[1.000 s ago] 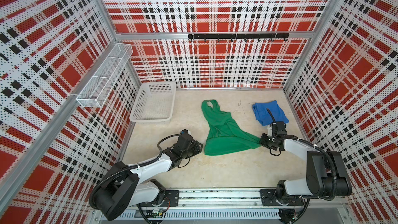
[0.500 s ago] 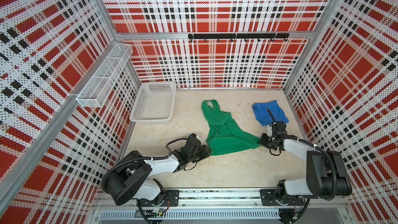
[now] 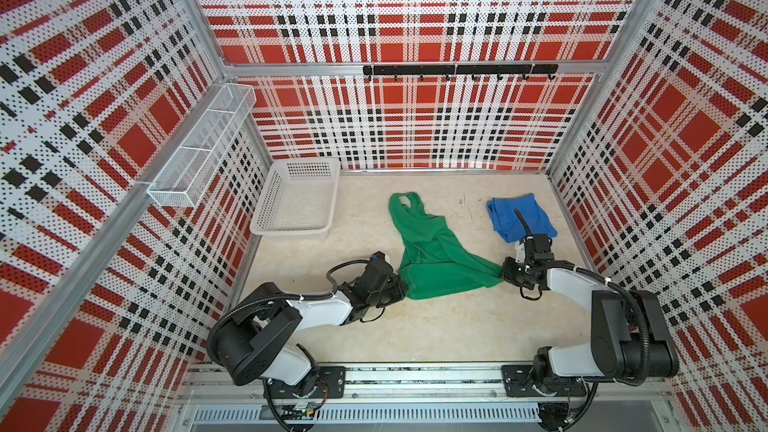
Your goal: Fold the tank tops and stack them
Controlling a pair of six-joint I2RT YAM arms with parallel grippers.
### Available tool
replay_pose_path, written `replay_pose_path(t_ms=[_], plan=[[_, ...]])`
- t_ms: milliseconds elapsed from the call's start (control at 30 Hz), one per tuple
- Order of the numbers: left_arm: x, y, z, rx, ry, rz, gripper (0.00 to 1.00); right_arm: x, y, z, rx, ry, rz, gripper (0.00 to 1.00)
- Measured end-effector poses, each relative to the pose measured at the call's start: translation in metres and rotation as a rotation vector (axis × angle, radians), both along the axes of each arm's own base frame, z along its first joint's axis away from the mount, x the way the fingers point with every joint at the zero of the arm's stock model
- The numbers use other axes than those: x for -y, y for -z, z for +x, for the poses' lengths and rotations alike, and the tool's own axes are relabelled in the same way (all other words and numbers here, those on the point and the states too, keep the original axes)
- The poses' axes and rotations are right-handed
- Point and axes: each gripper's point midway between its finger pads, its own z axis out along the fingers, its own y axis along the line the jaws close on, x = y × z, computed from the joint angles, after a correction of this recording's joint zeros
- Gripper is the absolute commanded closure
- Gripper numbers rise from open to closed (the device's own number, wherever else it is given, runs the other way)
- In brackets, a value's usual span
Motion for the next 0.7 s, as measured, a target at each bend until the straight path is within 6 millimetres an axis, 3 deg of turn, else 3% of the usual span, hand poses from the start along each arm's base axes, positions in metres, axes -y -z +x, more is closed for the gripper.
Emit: replay_pose_path(t_ms=[133,233,300,467,567,667,700], plan=[[-0.012,-0.018,0.012,0.017,-0.019,0.033,1.00,-0.002,-0.011,-0.003,-0.001,-0.012,0.010,1.00],[-0.027,-0.071,0.047,0.123,-0.072,0.024,1.00,-0.008,-0.049,0.010,0.078,-0.038,0.023,1.00],[-0.040,-0.119,0.074,0.223,-0.112,0.014,1.00,-0.014,-0.090,0.028,0.178,-0.065,0.041,1.00],[-0.071,-0.259,0.127,0.498,-0.176,0.045,1.00,-0.033,-0.230,0.068,0.499,-0.149,0.082,1.00],[-0.086,-0.346,0.138,0.663,-0.202,0.074,1.00,-0.044,-0.309,0.077,0.672,-0.198,0.105,1.00],[-0.097,-0.426,0.134,0.819,-0.227,0.086,1.00,-0.050,-0.377,0.074,0.822,-0.237,0.125,1.00],[-0.100,-0.444,0.131,0.854,-0.233,0.087,1.00,-0.052,-0.395,0.071,0.861,-0.249,0.131,1.00]])
